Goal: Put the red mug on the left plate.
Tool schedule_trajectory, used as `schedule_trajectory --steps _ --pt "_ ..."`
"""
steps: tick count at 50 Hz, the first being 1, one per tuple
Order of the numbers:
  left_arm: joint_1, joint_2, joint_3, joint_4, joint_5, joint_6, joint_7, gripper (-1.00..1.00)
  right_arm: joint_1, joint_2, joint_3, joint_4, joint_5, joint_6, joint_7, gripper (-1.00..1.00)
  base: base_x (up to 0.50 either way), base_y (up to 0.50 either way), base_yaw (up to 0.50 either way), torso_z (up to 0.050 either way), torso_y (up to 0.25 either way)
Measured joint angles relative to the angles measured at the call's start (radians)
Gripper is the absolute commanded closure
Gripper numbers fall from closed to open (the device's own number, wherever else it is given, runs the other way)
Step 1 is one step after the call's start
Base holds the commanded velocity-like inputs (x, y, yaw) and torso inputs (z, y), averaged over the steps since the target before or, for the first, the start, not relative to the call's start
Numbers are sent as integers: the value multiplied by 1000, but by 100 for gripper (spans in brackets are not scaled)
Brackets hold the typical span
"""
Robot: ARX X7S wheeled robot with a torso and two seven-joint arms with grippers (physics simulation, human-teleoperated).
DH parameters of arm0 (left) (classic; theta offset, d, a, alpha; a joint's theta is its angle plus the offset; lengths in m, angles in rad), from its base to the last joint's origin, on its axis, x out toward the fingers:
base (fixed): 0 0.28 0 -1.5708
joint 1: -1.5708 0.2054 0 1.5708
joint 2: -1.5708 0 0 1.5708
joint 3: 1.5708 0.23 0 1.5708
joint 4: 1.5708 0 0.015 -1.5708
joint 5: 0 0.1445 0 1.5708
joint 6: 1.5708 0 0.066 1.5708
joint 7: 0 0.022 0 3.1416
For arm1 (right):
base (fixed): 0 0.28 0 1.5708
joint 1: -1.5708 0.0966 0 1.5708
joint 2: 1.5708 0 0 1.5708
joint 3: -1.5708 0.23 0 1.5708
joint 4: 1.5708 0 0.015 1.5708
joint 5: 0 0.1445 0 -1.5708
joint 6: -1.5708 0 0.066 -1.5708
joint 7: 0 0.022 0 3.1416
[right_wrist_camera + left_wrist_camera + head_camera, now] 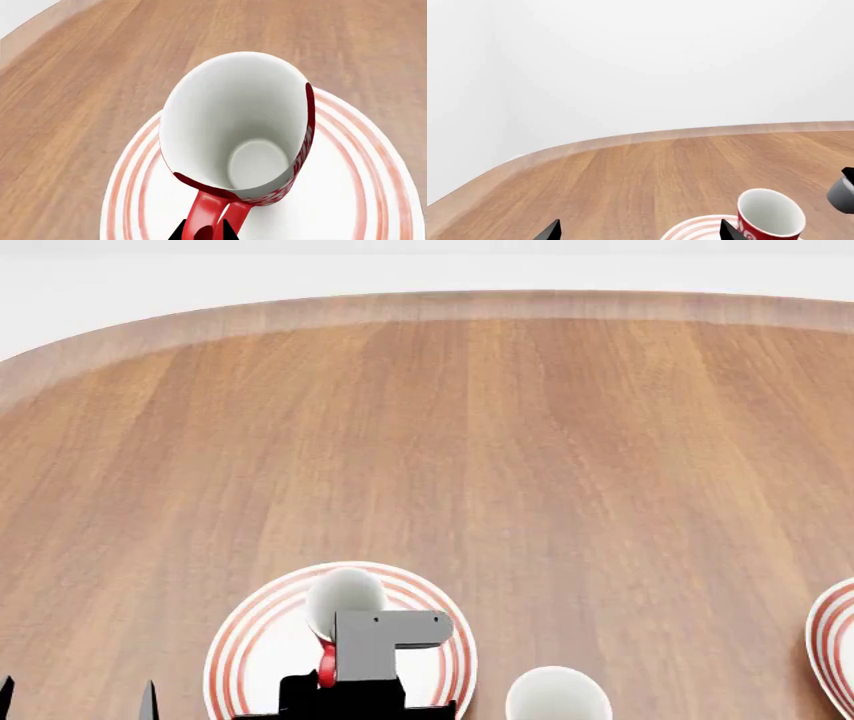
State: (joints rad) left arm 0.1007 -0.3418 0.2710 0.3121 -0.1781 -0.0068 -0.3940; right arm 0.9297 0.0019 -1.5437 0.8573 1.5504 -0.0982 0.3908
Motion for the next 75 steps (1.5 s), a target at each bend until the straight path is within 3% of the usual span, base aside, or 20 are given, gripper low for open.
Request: schedule_trajectory --steps 25,26,54,75 --pt "-4 -5 7 -1 -3 -1 -6 -100 9 -1 -30 40 48 9 -29 100 0 0 0 0 0" --pt "-4 -5 7 -1 -3 -1 -6 -100 9 -1 -30 41 50 10 -30 -100 0 0 0 0 0" --pt "6 -17 8 24 -5 -4 -19 -100 13 2 -30 19 36 2 -36 -100 0 0 0 0 0" --pt "68 -55 8 187 40 -42 -63 -100 -19 245 -117 -519 -263 -199 396 -100 0 0 0 0 0"
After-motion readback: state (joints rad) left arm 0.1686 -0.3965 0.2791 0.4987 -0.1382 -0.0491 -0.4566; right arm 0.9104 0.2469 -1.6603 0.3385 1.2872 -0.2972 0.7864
